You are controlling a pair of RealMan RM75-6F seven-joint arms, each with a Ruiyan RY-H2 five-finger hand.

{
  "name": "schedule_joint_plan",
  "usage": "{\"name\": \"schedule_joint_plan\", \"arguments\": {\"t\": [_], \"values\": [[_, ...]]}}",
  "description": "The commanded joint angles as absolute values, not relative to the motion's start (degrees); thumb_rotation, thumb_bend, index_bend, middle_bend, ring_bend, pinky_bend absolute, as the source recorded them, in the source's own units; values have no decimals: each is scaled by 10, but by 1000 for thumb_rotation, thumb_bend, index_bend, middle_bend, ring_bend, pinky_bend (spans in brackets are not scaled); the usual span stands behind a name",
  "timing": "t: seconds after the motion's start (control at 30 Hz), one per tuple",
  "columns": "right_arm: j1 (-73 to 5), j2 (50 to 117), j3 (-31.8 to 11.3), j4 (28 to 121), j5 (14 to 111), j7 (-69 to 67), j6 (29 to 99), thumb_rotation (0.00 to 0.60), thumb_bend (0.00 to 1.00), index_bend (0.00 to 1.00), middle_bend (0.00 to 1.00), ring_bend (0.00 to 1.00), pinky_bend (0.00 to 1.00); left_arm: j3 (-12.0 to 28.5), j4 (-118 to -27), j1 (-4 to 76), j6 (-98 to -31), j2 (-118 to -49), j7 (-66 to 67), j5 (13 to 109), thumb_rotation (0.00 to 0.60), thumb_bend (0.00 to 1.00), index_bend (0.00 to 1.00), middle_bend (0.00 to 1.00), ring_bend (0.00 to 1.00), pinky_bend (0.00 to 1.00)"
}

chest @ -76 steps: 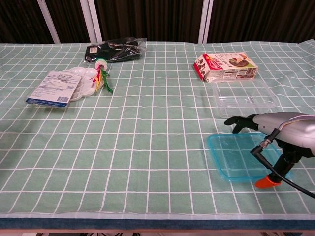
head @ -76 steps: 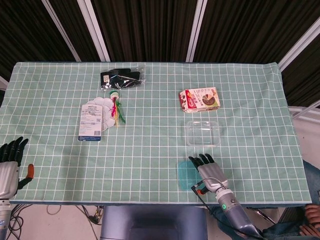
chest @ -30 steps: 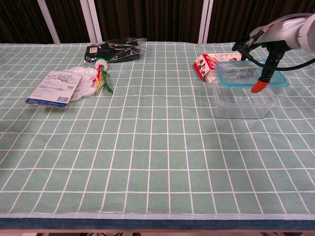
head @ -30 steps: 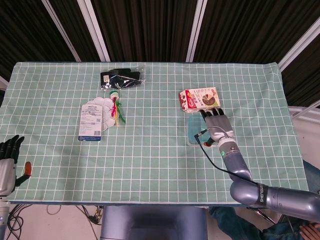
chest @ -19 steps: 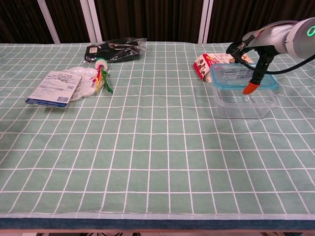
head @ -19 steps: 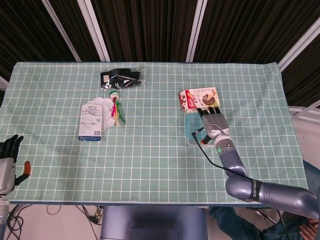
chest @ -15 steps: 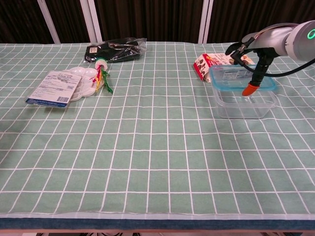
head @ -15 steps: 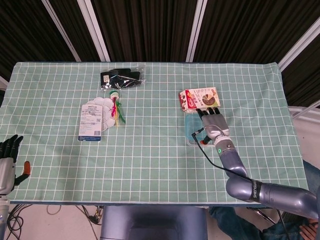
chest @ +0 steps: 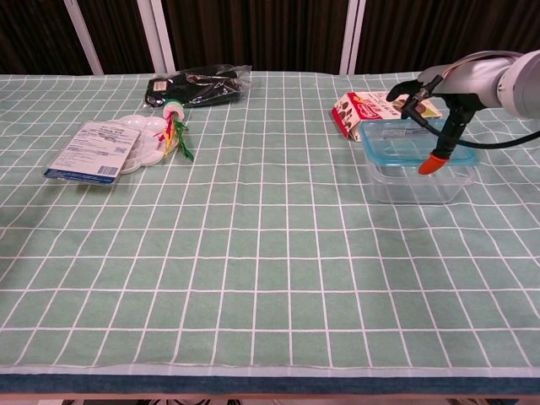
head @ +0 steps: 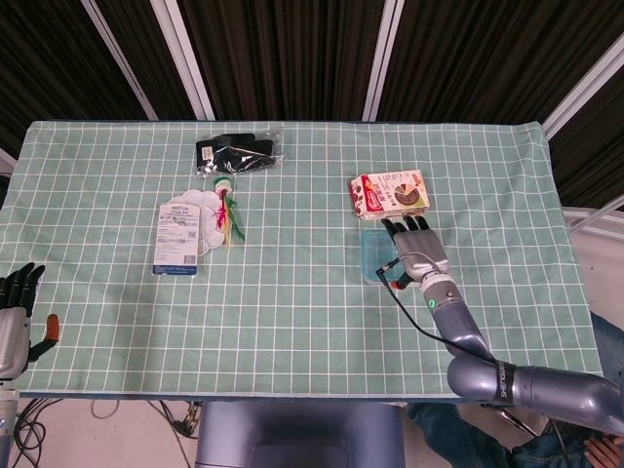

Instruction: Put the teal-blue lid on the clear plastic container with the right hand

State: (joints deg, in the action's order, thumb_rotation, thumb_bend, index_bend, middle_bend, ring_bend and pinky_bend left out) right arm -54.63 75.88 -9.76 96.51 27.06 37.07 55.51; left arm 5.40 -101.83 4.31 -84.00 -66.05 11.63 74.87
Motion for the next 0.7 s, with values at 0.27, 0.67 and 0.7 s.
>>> {"name": "schedule_joint_plan", "arguments": {"t": [0.27,0.67,0.7], "values": [[-538,773,-81,953,287,368,572,600,187,0,366,41,0,54,-1019,44,-840,-660,121,745,600,539,28,0,0,0],[-529,785,-78,937,301,357,575,600,188,0,366,41,0,55,-1019,44,-841,-661,123,742,600,539,28,0,0,0],[-529,785,-78,937,301,356,574,600,187,0,366,41,0,55,-1019,45,-840,-661,123,742,600,539,28,0,0,0]]}}
